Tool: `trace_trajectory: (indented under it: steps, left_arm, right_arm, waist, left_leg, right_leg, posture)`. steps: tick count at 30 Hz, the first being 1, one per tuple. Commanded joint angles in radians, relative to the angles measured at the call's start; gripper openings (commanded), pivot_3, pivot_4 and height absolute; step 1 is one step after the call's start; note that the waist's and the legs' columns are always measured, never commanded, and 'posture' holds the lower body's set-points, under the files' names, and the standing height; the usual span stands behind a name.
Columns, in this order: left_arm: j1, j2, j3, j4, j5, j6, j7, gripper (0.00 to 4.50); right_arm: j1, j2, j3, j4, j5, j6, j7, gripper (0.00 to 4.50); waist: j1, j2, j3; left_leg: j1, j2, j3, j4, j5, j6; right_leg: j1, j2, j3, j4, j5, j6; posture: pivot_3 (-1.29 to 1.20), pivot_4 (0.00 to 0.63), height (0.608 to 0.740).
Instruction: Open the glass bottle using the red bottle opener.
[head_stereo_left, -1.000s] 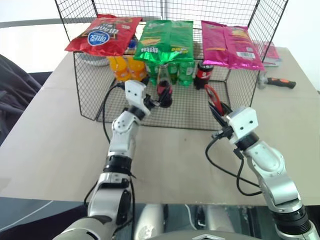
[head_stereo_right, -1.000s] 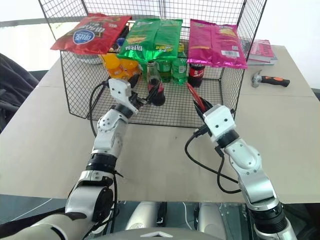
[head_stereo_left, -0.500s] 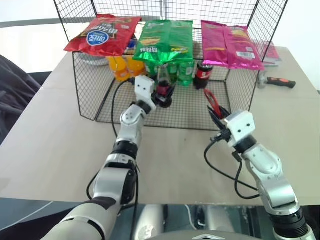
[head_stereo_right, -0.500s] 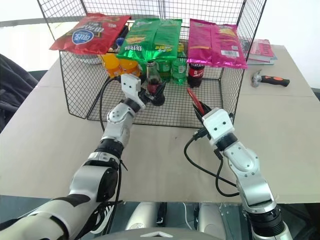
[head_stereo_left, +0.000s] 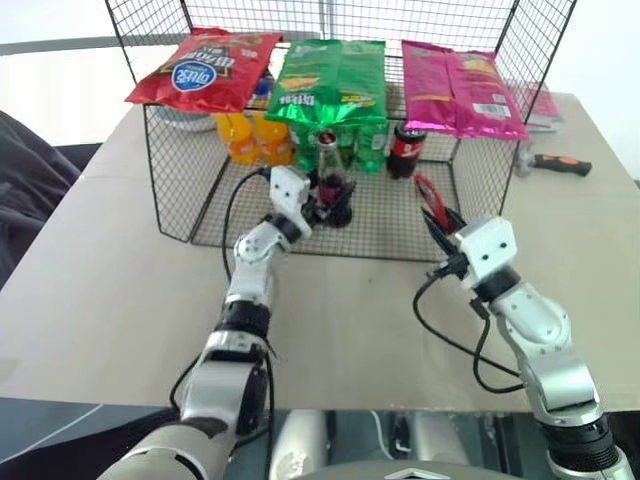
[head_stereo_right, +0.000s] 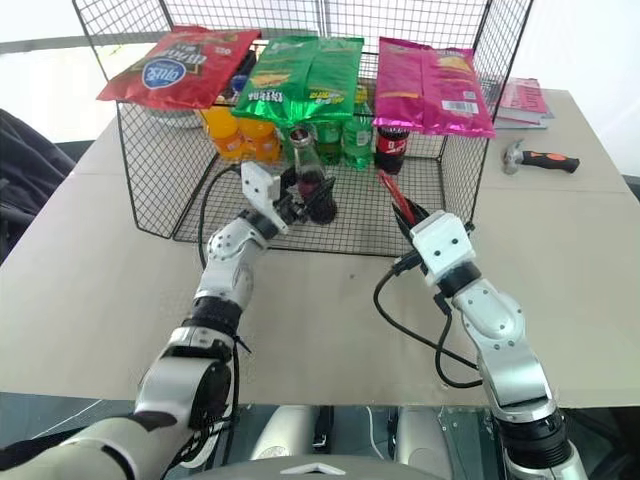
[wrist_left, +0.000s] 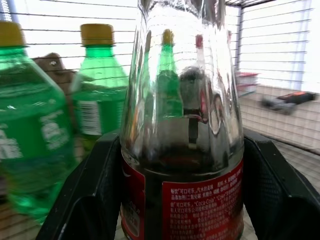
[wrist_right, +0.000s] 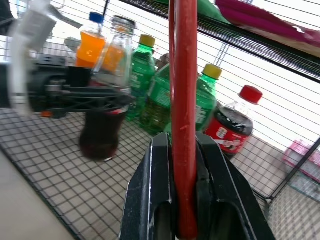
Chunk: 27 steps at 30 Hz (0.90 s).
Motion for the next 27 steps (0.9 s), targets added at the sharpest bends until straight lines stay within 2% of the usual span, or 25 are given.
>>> trace_trajectory:
  steps: [1,5,9,15,23,25,27]
  left_arm:
    - [0.147,0.06,-0.047,-0.401,-0.15,0.194,-0.12,2.57]
    - [0.274,0.142,-0.066,-0.654,-0.217,0.345,-0.159,2.57]
    - [0.353,0.168,-0.089,-0.764,-0.233,0.424,-0.157,2.57]
    - [0.422,0.159,-0.141,-0.817,-0.182,0.421,-0.136,2.57]
    - [0.458,0.145,-0.175,-0.784,-0.109,0.344,-0.118,2.57]
    - [0.469,0.144,-0.176,-0.786,-0.105,0.333,-0.119,3.62]
    - [0.475,0.143,-0.177,-0.786,-0.101,0.324,-0.116,4.24]
  right_arm:
    - [-0.017,-0.008,-0.062,-0.035,0.023,-0.014,0.005,0.0]
    - [-0.013,-0.011,-0.08,-0.035,0.034,-0.011,0.019,0.0]
    - [-0.015,-0.007,-0.083,-0.023,0.039,-0.01,0.022,0.0]
    - [-0.025,-0.003,-0.072,-0.015,0.045,-0.004,0.028,0.0]
    - [-0.049,-0.005,-0.069,0.012,0.046,-0.008,0.046,0.0]
    - [-0.057,-0.006,-0.069,0.02,0.047,-0.009,0.049,0.0]
    - [-0.068,-0.006,-0.067,0.033,0.045,-0.013,0.053,0.0]
  waist:
    - [-0.002,0.0,0.0]
    - [-0.007,0.001,0.0]
    - [0.003,0.001,0.0]
    - [0.001,0.001,0.0]
    - [0.003,0.002,0.0]
    - [0.002,0.002,0.0]
    - [0.001,0.002,0.0]
  left_leg:
    - [0.0,0.0,0.0,0.0,0.0,0.0]
    - [0.001,0.003,0.0,0.0,0.0,0.0]
    - [0.001,0.003,0.0,0.0,0.0,0.0]
    - [0.001,0.003,0.0,0.002,0.0,0.0]
    - [0.002,0.003,0.0,0.001,-0.001,0.002]
    - [0.002,0.003,0.0,0.002,-0.002,0.003]
    - [0.002,0.003,0.0,0.002,-0.002,0.003]
  right_leg:
    - [0.0,0.0,0.0,0.0,0.0,0.0]
    - [0.0,0.0,0.001,0.001,0.0,0.0]
    - [0.0,0.0,0.001,0.002,0.0,0.0]
    - [0.001,0.0,0.001,0.002,0.0,0.0]
    - [0.001,0.001,0.002,0.002,0.0,0.0]
    - [0.001,0.001,0.002,0.002,0.0,0.0]
    - [0.001,0.001,0.002,0.002,0.0,0.0]
  posture:
    - [0.0,0.15,0.709]
    - [0.0,0.15,0.709]
    - [0.0,0.15,0.709]
    - [0.0,0.15,0.709]
    - [0.0,0.15,0.709]
    - [0.0,0.15,0.709]
    - [0.0,0.15,0.709]
